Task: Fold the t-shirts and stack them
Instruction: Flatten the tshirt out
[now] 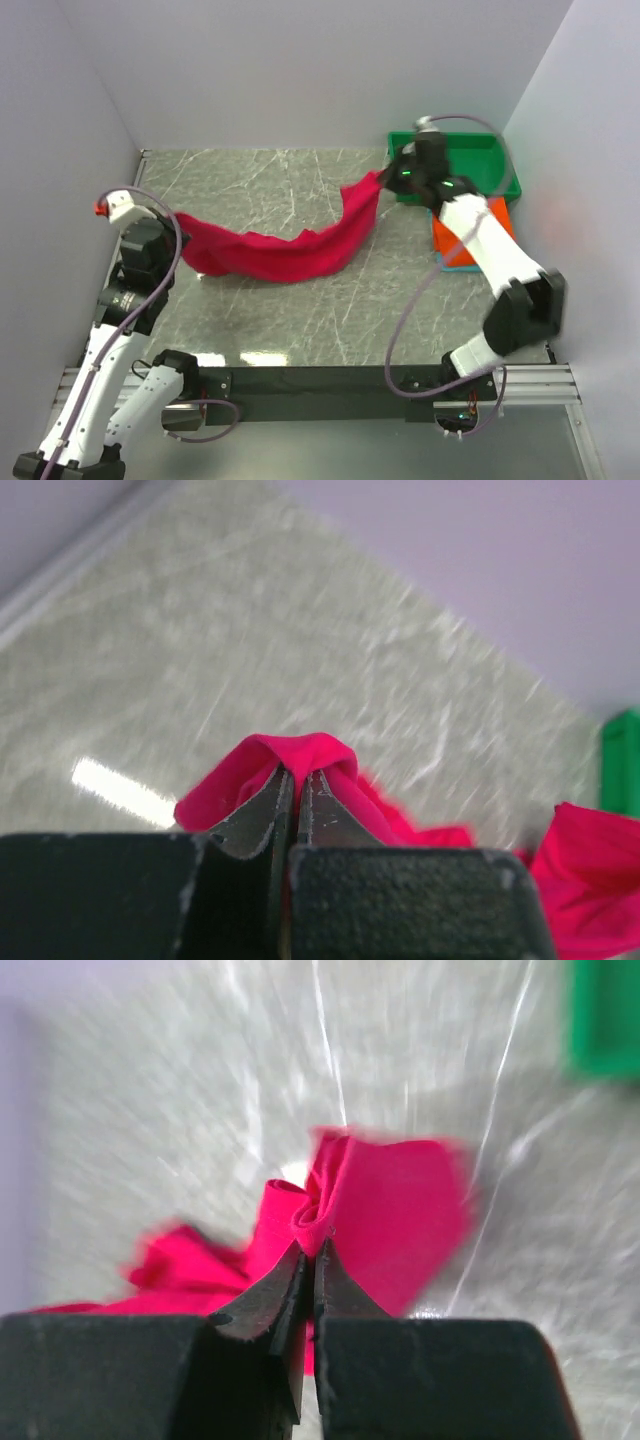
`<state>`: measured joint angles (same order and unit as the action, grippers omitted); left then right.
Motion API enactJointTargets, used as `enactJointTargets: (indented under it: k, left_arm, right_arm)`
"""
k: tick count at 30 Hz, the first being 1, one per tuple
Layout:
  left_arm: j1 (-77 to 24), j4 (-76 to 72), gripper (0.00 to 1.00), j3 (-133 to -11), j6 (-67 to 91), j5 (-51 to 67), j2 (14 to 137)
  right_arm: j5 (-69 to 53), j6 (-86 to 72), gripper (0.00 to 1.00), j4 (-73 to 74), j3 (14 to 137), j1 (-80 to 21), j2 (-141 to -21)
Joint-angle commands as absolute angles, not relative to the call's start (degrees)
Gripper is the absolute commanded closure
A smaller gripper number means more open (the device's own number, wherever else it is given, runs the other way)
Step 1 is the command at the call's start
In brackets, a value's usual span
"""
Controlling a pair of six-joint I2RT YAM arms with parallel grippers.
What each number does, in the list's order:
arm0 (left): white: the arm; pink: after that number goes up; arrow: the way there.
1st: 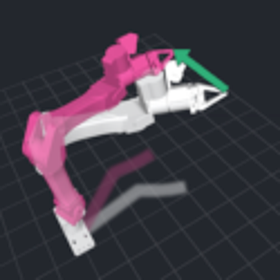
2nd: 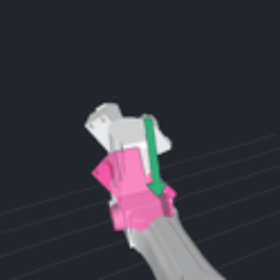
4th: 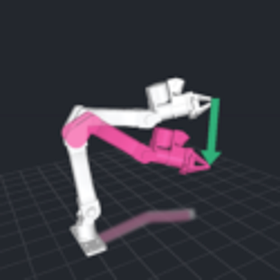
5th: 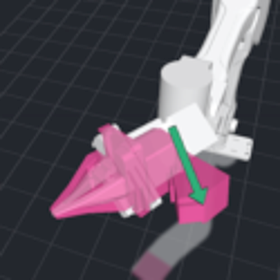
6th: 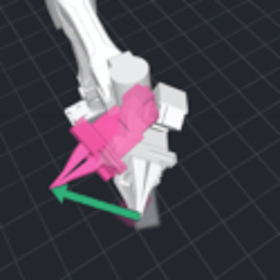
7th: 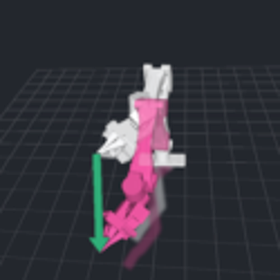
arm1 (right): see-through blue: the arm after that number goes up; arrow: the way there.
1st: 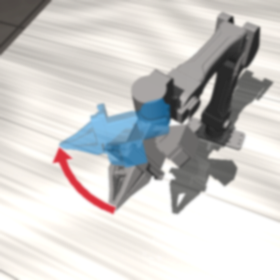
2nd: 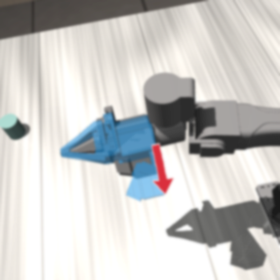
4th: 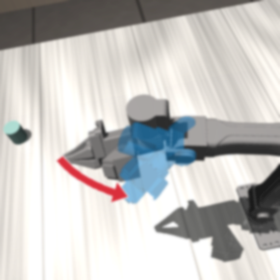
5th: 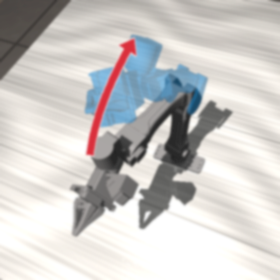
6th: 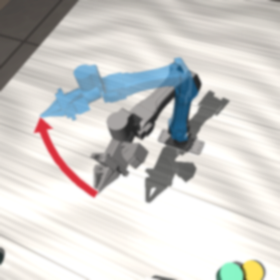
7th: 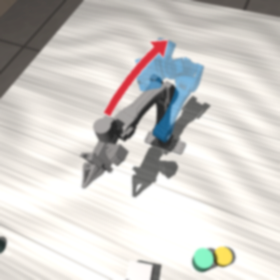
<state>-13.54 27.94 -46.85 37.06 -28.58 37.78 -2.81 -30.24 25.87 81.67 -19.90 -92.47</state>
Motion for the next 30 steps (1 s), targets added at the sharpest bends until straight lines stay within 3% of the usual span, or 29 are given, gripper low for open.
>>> enactJointTargets:
  k: [1, 5, 10, 14, 20, 30]
  left_arm:
    - [-13.1, 20.5, 0.99, -54.4, 32.9, -32.7, 38.8]
    - [-13.1, 22.2, 0.99, -49.8, 36.0, -29.4, 35.3]
    - [-13.1, 24.9, 0.99, -37.5, 41.8, -23.1, 26.0]
    - [-13.1, 26.7, 0.99, -32.6, 43.4, -19.3, 21.4]
    - [-13.1, 29.1, 0.99, -31.6, 43.3, -20.9, 18.4]
    - [-13.1, 28.8, 0.99, -31.1, 43.2, -22.6, 17.5]
  right_arm:
    - [-11.3, -31.3, 0.94, 15.7, 75.2, -12.3, -80.1]
    - [-12.1, -33.0, 0.90, 13.1, 60.3, -7.3, -73.1]
    - [-6.2, -36.9, 0.53, 16.2, 41.3, -3.8, -67.8]
    - [-1.9, -37.7, 0.39, 18.2, 35.1, -3.8, -63.7]
    - [-1.6, -33.7, 0.36, 18.1, 39.9, -6.1, -64.9]
    - [-0.1, -35.7, 0.39, 14.2, 59.3, -13.9, -85.7]
